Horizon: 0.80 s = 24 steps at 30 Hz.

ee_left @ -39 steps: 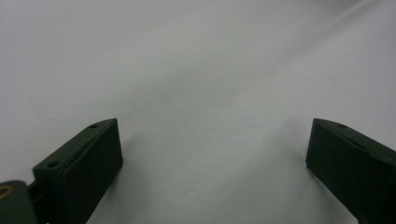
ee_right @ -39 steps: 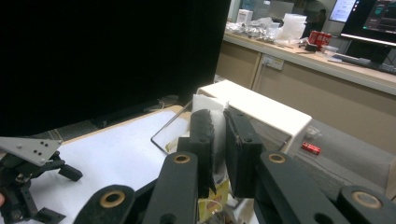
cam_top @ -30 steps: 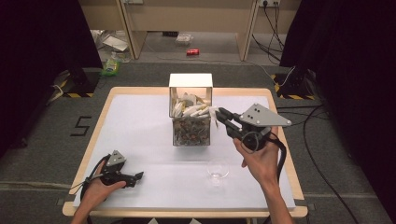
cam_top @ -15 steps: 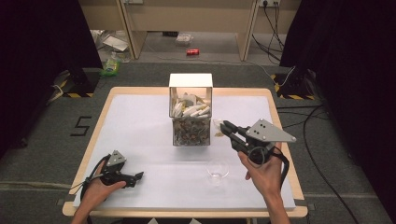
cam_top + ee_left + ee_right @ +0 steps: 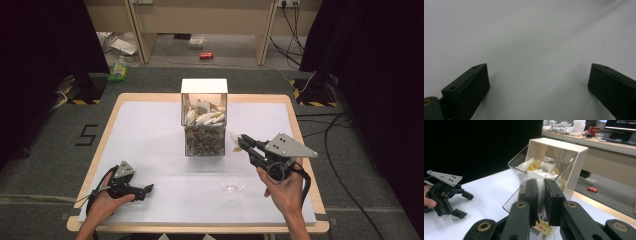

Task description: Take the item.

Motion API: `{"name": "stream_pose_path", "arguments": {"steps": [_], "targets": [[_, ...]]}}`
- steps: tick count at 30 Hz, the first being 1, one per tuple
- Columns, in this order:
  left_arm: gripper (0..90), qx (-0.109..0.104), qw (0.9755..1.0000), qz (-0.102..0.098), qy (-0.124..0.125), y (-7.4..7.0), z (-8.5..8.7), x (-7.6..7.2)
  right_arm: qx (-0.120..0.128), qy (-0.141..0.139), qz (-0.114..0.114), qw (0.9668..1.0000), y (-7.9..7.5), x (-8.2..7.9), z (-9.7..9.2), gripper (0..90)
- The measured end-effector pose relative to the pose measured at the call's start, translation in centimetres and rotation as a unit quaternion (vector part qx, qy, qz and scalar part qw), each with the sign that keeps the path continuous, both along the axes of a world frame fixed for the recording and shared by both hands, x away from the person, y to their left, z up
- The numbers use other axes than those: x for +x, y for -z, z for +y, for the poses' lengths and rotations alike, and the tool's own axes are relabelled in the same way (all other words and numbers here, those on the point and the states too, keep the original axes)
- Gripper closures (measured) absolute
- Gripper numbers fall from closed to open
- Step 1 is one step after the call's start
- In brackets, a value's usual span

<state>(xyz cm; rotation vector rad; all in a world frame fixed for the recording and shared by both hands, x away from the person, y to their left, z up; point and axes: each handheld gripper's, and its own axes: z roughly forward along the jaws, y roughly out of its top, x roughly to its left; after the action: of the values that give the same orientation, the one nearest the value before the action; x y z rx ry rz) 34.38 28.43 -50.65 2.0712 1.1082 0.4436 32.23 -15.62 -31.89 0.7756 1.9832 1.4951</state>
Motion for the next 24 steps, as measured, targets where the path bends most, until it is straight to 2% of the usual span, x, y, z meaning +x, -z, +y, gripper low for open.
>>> {"name": "stream_pose_path", "arguments": {"steps": [9, 24], "targets": [[3.1, -0.001, 1.0000, 0.000, 0.000, 0.0, 0.0, 0.0, -0.003, -0.001, 0.002, 1.0000, 0.3, -0.6, -0.1, 82.2], [3.1, -0.001, 1.0000, 0.001, 0.000, 0.0, 0.0, 0.0, -0.021, -0.011, 0.006, 0.9997, 1.5, -2.6, 0.0, 82.1]]}}
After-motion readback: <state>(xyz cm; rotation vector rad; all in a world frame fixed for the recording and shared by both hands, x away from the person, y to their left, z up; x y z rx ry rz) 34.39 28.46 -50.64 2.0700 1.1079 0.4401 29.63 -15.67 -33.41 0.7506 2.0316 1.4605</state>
